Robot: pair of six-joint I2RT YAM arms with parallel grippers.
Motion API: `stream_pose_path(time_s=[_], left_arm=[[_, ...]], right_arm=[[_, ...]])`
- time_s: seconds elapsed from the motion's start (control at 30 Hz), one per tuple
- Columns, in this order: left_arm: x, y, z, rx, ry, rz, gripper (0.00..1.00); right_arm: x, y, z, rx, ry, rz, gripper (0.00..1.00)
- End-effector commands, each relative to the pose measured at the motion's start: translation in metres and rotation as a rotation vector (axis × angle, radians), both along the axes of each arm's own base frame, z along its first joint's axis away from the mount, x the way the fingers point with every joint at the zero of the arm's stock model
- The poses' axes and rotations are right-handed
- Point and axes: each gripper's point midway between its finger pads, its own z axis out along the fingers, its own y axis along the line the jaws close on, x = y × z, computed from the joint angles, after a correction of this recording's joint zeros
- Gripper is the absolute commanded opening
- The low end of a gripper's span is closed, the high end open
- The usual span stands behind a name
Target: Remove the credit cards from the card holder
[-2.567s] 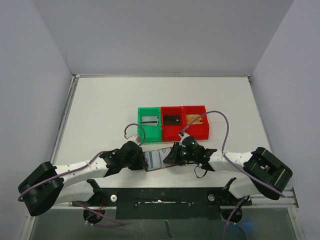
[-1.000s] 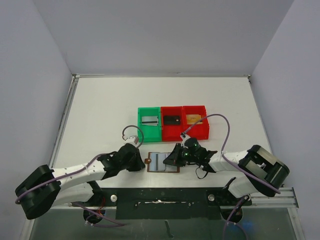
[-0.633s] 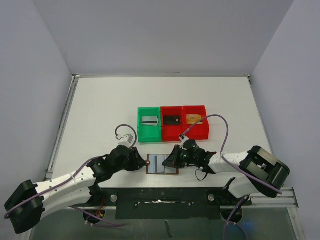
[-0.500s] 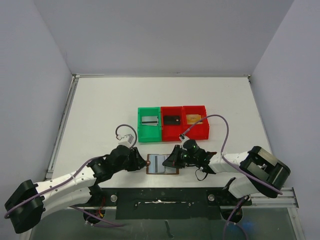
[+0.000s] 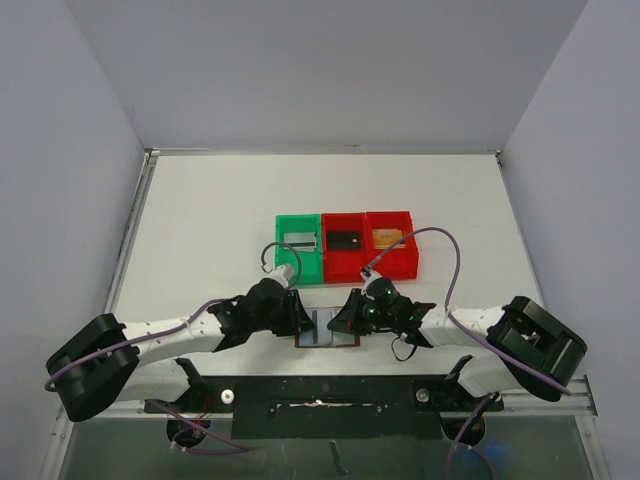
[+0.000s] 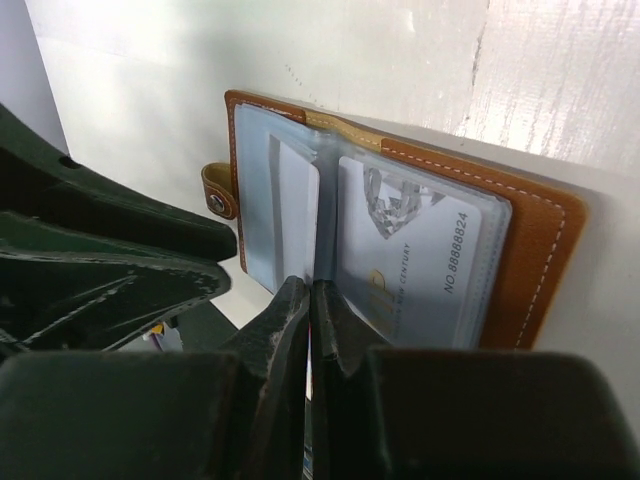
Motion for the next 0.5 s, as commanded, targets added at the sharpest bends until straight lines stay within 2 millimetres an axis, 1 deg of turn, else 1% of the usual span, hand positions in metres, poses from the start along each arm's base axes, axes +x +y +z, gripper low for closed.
stream_pose_path(time_s=[0.0, 0.07, 0.13, 0.23, 0.3, 0.4, 0.47], left_arm=[[0.004, -0.016, 0.008, -0.019, -0.035, -0.042, 0.24], [0.003, -0.007, -0.006, 0.039, -0.017, -0.026, 0.22], [0.001, -0.004, -0.015, 0.060, 0.001, -0.017, 0.22], [0.003, -0.011, -0.014, 0.007, 0.003, -0.007, 0.19], [0.003, -0.012, -0.017, 0.001, 0.015, 0.007, 0.17], [0.010, 0.002, -0.030, 0.093, 0.042, 0.094, 0.13], [0.017, 0.007, -0.032, 0.130, 0.044, 0.141, 0.10]], right_arm=[[0.006, 0.003, 0.014, 0.038, -0.061, 0.022, 0.00], [0.005, 0.005, 0.017, 0.061, -0.062, 0.035, 0.00], [0.004, 0.006, 0.019, 0.074, -0.063, 0.039, 0.00], [0.005, 0.004, 0.018, 0.075, -0.058, 0.032, 0.00], [0.005, 0.004, 0.019, 0.078, -0.057, 0.032, 0.00], [0.008, -0.002, 0.020, 0.072, -0.065, 0.012, 0.00], [0.010, -0.008, 0.018, 0.057, -0.063, -0.005, 0.00]])
